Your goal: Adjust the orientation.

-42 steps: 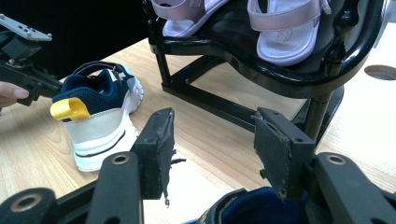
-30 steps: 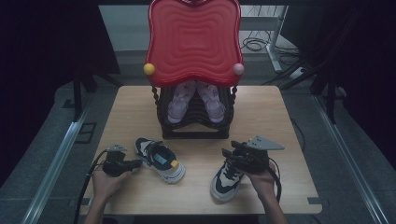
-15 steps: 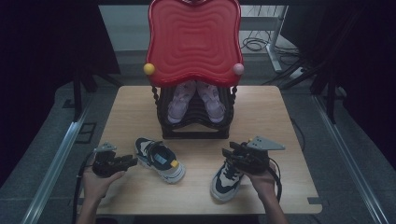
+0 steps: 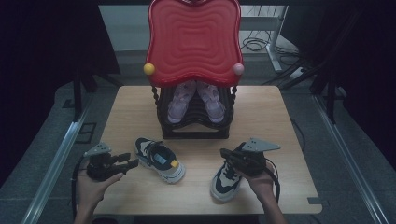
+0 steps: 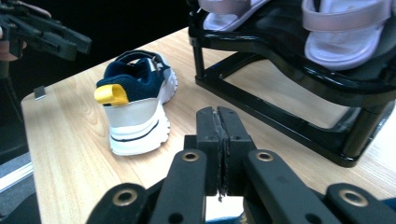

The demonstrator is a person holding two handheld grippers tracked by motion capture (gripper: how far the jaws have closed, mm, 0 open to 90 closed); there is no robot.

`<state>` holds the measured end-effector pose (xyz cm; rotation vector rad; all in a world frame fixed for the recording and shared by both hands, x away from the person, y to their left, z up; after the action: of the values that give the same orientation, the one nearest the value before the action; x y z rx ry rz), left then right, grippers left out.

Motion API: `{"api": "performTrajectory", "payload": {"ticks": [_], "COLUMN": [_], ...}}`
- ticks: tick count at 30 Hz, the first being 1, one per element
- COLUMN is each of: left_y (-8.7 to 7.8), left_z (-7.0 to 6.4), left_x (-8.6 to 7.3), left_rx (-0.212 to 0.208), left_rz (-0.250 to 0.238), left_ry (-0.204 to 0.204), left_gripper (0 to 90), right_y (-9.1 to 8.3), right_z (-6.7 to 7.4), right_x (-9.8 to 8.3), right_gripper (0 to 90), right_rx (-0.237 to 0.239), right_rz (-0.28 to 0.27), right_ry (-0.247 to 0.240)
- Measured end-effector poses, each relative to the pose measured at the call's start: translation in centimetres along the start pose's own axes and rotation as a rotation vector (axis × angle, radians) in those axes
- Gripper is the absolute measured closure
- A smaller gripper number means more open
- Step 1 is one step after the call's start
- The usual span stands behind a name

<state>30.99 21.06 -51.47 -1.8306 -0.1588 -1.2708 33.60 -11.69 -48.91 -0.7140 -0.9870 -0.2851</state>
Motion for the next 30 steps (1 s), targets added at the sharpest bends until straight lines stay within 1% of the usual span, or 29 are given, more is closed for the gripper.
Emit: {"api": "performTrajectory", "payload": {"ticks": [5, 12, 17, 23, 27, 30], "left_y": [-0.4, -0.4, -0.8, -1.2, -1.4, -1.4], "left_z": [-0.2, -0.1, 0.1, 0.2, 0.4, 0.7], "left_x": [0.3, 0.2, 0.3, 0.2, 0.2, 0.1], "left_rx": [0.006, 0.008, 0.013, 0.009, 0.011, 0.014], "left_rz": [-0.008, -0.003, -0.010, -0.015, -0.017, -0.016], "left_ry": [0.008, 0.000, -0.007, -0.007, -0.011, -0.019], "left_gripper": [46.3, 45.7, 45.6, 45.2, 45.0, 44.9], "right_y": [0.5, 2.5, 4.6, 7.7, 9.4, 10.5], "right_z": [0.6, 2.3, 4.4, 6.2, 6.7, 6.9], "right_x": [-0.2, -0.5, -0.3, -0.9, -1.4, -1.7], "right_gripper": [90.0, 90.0, 90.0, 90.0, 90.0, 90.0], "right_rx": [0.013, 0.044, 0.090, 0.115, 0.119, 0.120], "right_rz": [0.016, 0.058, 0.084, 0.160, 0.205, 0.227], "right_ry": [-0.013, -0.041, -0.060, -0.085, -0.105, -0.105]}}
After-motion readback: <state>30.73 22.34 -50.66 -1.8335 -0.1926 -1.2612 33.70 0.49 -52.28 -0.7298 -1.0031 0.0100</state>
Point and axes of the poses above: each handheld gripper's, and its own axes: y roughly forward along the jaws, x roughly out of its top, z roughly to its left, the point moved 10 cm from there along y, roughly forward along the jaws, and after that the axes turned 14 degrees about y, right-handed, at the moved point
